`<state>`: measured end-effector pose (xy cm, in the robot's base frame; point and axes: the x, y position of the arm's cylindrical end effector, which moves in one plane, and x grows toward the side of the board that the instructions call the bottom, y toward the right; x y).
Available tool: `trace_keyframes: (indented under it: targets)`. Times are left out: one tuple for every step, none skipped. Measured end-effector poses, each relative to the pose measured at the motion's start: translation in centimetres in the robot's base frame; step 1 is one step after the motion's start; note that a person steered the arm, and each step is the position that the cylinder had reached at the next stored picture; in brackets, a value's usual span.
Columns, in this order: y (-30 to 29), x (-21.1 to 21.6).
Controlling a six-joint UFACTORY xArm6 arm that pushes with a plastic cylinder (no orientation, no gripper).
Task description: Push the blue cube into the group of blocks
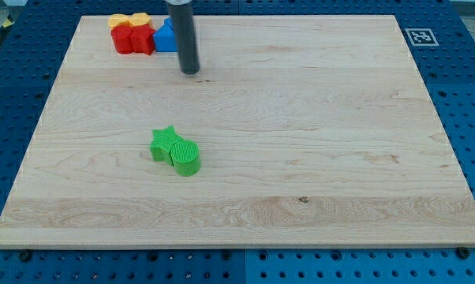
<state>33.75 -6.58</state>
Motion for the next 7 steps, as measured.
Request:
trace_keyframes:
  targets:
    - [2.5,-1.8]
    - [3.2,-7.5]
    - [1.3,-9.8]
    - [-0.9,-11.5]
    - [-2.4,-11.5]
    - [-1.2,-11.0]
    - [-0.9,-11.0]
